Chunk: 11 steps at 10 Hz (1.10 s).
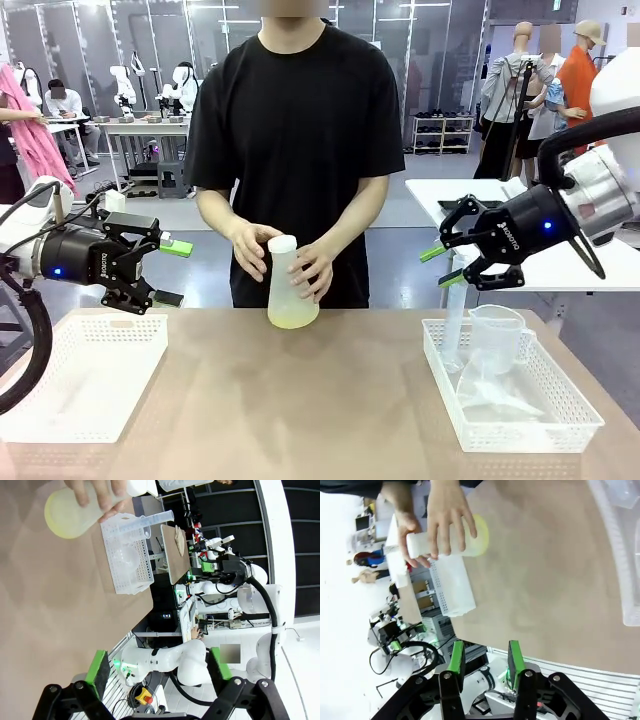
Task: Prepare the solutions needed for the experiment.
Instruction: When the human places the Big flask in the center of the table, pick up the Big flask and place it in the left Organizing basket.
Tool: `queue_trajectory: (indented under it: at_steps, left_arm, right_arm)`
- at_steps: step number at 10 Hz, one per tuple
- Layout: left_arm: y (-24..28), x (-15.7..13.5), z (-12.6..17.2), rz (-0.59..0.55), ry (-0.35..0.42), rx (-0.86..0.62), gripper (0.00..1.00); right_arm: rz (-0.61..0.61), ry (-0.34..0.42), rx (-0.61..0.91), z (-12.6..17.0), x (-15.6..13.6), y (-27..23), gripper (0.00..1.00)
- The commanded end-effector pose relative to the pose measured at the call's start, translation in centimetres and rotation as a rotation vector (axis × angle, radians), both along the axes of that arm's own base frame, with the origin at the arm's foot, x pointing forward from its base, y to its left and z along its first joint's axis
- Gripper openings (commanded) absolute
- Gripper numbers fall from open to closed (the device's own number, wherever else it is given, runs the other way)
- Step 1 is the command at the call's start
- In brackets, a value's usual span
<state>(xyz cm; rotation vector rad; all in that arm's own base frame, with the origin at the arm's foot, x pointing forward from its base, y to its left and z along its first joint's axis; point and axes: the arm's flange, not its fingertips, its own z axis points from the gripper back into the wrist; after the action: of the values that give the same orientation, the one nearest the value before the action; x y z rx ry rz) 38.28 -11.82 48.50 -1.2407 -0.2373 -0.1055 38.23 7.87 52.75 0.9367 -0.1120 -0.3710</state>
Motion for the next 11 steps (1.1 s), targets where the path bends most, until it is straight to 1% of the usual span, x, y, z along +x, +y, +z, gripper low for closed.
queue_trajectory:
  at_steps: [1,2,3,4,5,7,8,9,11]
  left_arm:
    - [-0.3,-0.1,0.2,0.002,0.000,-0.030,1.00]
    - [-0.3,-0.1,0.2,0.002,0.000,-0.030,1.00]
    - [-0.3,-0.1,0.2,0.002,0.000,-0.030,1.00]
    - [-0.3,-0.1,0.2,0.002,0.000,-0.030,1.00]
    - [-0.3,-0.1,0.2,0.002,0.000,-0.030,1.00]
    - [-0.3,-0.1,0.2,0.002,0.000,-0.030,1.00]
    - [-0.3,-0.1,0.2,0.002,0.000,-0.030,1.00]
    - [-0.3,-0.1,0.2,0.002,0.000,-0.030,1.00]
    - [-0.3,-0.1,0.2,0.002,0.000,-0.030,1.00]
  right_arm:
    - [0.071,-0.050,0.083,-1.3,-0.2,-0.4,0.45]
    - [0.111,-0.095,0.126,-1.6,-0.4,-0.5,0.45]
    - [0.143,-0.114,0.183,-2.0,-0.5,-0.4,0.57]
    - [0.147,-0.116,0.201,-2.5,-0.5,-0.1,0.65]
    - [0.197,-0.135,0.252,-2.9,-0.6,0.1,0.77]
    - [0.263,-0.144,0.381,-3.6,-0.6,0.6,0.77]
    - [0.248,-0.156,0.398,-3.9,-0.5,0.6,0.77]
    - [0.243,-0.142,0.428,-4.0,-0.5,0.5,0.77]
    - [0.228,-0.133,0.421,-4.1,-0.4,0.5,0.77]
